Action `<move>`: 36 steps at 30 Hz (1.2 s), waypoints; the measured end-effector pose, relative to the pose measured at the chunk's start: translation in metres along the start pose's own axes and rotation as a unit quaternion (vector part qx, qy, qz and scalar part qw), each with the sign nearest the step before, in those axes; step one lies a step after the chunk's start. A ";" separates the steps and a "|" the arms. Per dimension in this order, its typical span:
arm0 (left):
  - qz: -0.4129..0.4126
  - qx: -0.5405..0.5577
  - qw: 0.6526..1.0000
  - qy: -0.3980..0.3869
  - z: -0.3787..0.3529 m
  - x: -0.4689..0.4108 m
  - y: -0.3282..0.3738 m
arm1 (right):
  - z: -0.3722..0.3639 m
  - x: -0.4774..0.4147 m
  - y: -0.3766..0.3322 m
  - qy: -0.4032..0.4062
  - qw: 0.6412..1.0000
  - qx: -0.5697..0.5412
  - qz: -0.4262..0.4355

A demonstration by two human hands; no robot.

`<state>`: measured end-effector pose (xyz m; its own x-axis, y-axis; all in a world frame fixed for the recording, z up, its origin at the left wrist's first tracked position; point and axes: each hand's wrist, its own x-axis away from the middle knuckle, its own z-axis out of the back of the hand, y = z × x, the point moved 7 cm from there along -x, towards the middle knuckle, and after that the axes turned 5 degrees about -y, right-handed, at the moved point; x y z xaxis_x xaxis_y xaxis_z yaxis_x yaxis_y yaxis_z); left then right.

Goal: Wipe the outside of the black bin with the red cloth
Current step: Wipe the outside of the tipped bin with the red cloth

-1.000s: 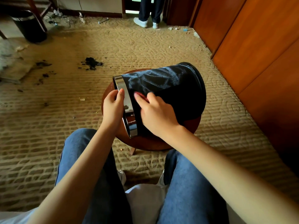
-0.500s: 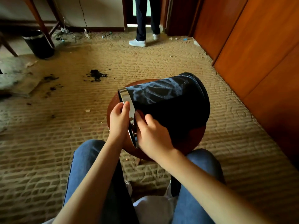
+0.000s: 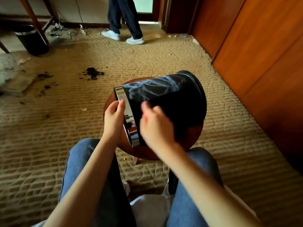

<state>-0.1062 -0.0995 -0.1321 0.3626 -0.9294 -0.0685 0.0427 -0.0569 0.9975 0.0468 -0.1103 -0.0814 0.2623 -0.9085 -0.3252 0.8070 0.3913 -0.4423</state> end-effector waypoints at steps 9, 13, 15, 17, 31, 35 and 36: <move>0.013 0.018 1.000 -0.014 0.000 0.001 -0.003 | 0.053 -0.029 0.106 0.015 0.992 0.094 -0.086; 0.021 0.046 0.999 -0.019 -0.003 0.005 -0.004 | 0.053 -0.032 0.110 0.036 0.976 0.094 -0.192; 0.023 0.046 0.999 -0.018 -0.003 0.005 -0.003 | 0.031 -0.021 0.063 0.050 0.986 0.104 -0.122; 0.016 0.029 0.999 -0.014 0.000 0.001 -0.002 | 0.005 0.000 0.013 0.026 0.995 0.090 -0.020; 0.022 0.028 0.999 -0.013 0.000 0.002 -0.011 | 0.039 -0.024 0.078 0.023 0.981 0.164 -0.099; 0.006 0.014 1.000 -0.015 0.001 0.000 -0.008 | -0.003 0.019 -0.002 -0.013 0.991 0.080 0.103; 0.004 0.012 1.000 -0.015 0.001 0.001 -0.008 | -0.004 0.023 -0.005 -0.020 0.988 0.066 0.136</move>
<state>-0.1069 -0.1004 -0.1404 0.3351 -0.9402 -0.0612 0.0184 -0.0583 0.9981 0.0463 -0.1323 -0.0901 0.4979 -0.7783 -0.3825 0.7650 0.6019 -0.2290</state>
